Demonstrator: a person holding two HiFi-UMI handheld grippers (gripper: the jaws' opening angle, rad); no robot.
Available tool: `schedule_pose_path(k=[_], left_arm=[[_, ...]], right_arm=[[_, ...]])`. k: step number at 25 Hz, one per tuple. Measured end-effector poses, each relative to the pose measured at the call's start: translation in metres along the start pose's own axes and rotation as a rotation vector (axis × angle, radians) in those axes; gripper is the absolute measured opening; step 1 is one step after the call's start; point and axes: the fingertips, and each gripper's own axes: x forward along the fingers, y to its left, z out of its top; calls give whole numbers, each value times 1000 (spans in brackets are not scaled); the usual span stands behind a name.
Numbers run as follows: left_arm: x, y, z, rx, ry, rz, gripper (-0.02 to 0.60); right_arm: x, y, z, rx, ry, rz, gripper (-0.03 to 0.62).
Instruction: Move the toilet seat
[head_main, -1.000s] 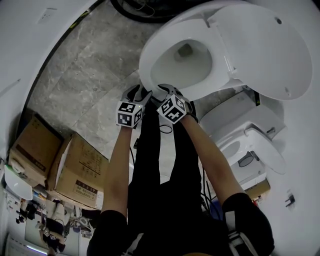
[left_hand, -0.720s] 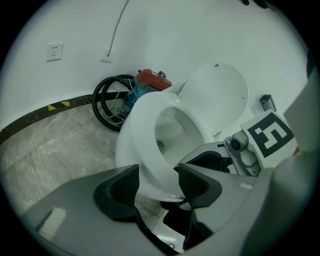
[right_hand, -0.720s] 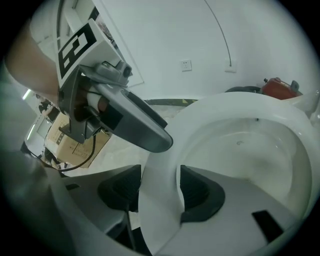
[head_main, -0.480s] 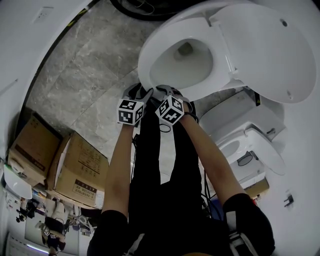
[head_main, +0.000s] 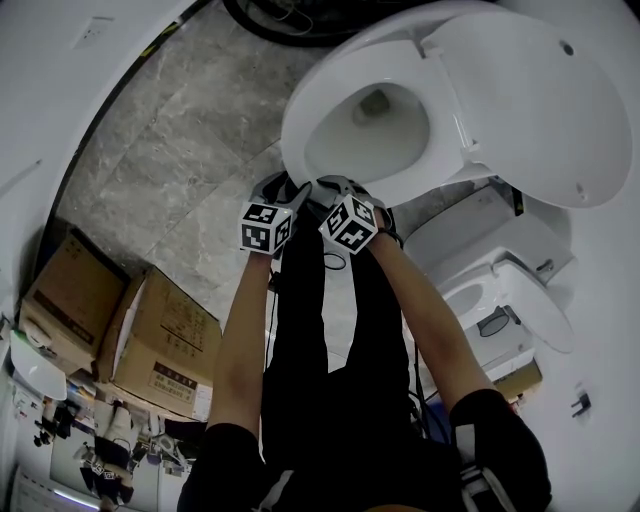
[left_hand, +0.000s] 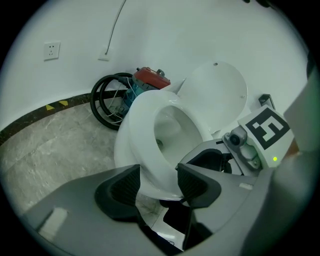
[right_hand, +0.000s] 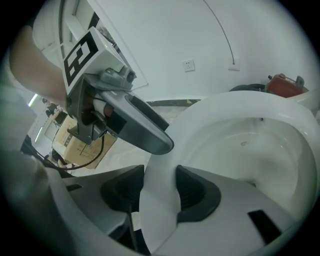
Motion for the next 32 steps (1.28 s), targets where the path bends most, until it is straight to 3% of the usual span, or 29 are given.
schedule_pose_path(k=[7,21,32], left_arm=[[-10,-8,6,42,17,-7,219],[-46,-40,30,44,-9,-67,219],[-73,-78,61,44,-20,-55,209]], right_arm=[[-15,7,8,25,-19,25,206],[-64,24,30,57,-14,77,201],[-117,30,43,73,-15,103,198]])
